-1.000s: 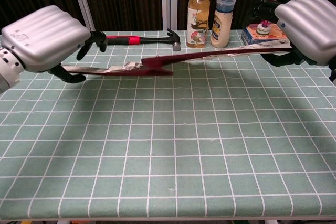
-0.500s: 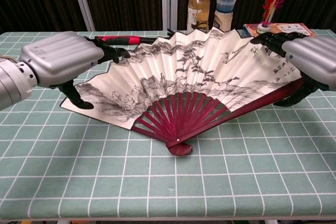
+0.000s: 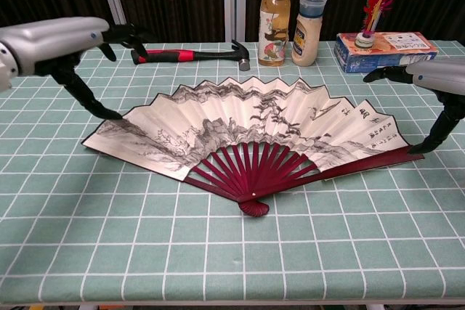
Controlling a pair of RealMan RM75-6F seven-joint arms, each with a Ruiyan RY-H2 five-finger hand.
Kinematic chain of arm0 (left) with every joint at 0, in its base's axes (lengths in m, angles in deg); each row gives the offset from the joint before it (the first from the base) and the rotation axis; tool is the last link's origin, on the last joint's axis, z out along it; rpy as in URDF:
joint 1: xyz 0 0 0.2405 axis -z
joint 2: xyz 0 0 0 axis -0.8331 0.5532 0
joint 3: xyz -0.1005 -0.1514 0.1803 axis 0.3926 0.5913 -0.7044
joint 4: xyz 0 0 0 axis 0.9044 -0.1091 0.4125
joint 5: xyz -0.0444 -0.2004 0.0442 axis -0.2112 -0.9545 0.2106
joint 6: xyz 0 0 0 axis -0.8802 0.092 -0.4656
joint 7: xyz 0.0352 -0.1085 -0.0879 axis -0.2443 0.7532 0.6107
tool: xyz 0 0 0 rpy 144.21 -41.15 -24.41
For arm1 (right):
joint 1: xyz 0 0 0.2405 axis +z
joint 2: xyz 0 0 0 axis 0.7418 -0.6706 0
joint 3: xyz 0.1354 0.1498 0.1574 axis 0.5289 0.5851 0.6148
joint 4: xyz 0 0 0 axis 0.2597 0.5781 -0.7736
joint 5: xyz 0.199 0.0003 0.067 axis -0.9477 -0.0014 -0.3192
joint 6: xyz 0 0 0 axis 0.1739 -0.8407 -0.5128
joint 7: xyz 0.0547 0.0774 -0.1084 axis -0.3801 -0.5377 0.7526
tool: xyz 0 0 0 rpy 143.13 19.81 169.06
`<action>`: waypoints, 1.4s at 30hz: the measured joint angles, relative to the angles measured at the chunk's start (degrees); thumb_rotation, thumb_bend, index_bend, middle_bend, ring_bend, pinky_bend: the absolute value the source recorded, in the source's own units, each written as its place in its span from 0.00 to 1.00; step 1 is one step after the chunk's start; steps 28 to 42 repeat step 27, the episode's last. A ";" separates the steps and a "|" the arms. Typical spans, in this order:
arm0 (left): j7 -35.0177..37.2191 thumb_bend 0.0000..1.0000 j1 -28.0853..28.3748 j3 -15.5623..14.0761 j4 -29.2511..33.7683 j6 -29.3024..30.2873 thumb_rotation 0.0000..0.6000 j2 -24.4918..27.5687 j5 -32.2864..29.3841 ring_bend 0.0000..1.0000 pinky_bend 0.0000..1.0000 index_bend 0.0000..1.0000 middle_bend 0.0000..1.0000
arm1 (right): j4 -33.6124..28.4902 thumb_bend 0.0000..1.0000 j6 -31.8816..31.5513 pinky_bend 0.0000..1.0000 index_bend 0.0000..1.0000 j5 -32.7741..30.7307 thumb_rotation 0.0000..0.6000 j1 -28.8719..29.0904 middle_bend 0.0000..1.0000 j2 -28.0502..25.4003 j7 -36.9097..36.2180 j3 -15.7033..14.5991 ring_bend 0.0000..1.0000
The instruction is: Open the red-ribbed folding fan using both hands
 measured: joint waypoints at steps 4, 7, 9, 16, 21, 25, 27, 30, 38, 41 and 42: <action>4.03 0.00 -2.83 0.64 -0.36 4.38 1.00 3.27 0.63 0.13 0.22 0.12 0.19 | 0.56 0.03 -4.05 0.00 0.00 4.48 1.00 -1.43 0.02 -0.57 -4.04 0.27 0.00; 4.55 0.00 -5.95 0.51 -1.35 9.59 1.00 4.54 1.05 0.16 0.22 0.16 0.20 | 1.30 0.11 -7.98 0.00 0.02 8.56 1.00 -3.34 0.08 -1.20 -9.16 0.16 0.00; 4.65 0.00 -8.71 -0.11 -2.55 13.33 1.00 5.58 1.46 0.16 0.22 0.20 0.20 | 1.90 0.12 -10.92 0.00 0.05 11.36 1.00 -5.02 0.11 -1.96 -13.46 -0.11 0.00; 3.52 0.00 -18.08 -4.13 -6.02 23.79 1.00 8.13 2.74 0.16 0.22 0.24 0.20 | 4.02 0.12 -24.54 0.00 0.06 20.70 1.00 -15.09 0.12 -7.22 -27.02 -3.23 0.00; 3.44 0.00 -24.09 -6.85 -5.32 28.95 1.00 10.03 3.17 0.16 0.21 0.24 0.20 | 4.27 0.12 -29.78 0.00 0.06 23.41 1.00 -20.35 0.12 -9.53 -29.72 -5.85 0.00; 3.64 0.00 -27.21 -8.20 -5.05 31.24 1.00 10.16 3.43 0.16 0.21 0.24 0.20 | 4.58 0.12 -32.86 0.00 0.06 23.80 1.00 -23.11 0.12 -9.29 -28.34 -6.64 0.00; 3.45 0.00 -28.13 -8.93 -4.39 31.64 1.00 10.11 3.94 0.16 0.21 0.24 0.20 | 4.33 0.12 -33.02 0.00 0.06 23.95 1.00 -23.82 0.12 -9.27 -28.06 -6.88 0.00; 3.45 0.00 -28.13 -8.93 -4.39 31.64 1.00 10.11 3.94 0.16 0.21 0.24 0.20 | 4.33 0.12 -33.02 0.00 0.06 23.95 1.00 -23.82 0.12 -9.27 -28.06 -6.88 0.00; 3.45 0.00 -28.13 -8.93 -4.39 31.64 1.00 10.11 3.94 0.16 0.21 0.24 0.20 | 4.33 0.12 -33.02 0.00 0.06 23.95 1.00 -23.82 0.12 -9.27 -28.06 -6.88 0.00; 3.45 0.00 -28.13 -8.93 -4.39 31.64 1.00 10.11 3.94 0.16 0.21 0.24 0.20 | 4.33 0.12 -33.02 0.00 0.06 23.95 1.00 -23.82 0.12 -9.27 -28.06 -6.88 0.00; 3.45 0.00 -28.13 -8.93 -4.39 31.64 1.00 10.11 3.94 0.16 0.21 0.24 0.20 | 4.33 0.12 -33.02 0.00 0.06 23.95 1.00 -23.82 0.12 -9.27 -28.06 -6.88 0.00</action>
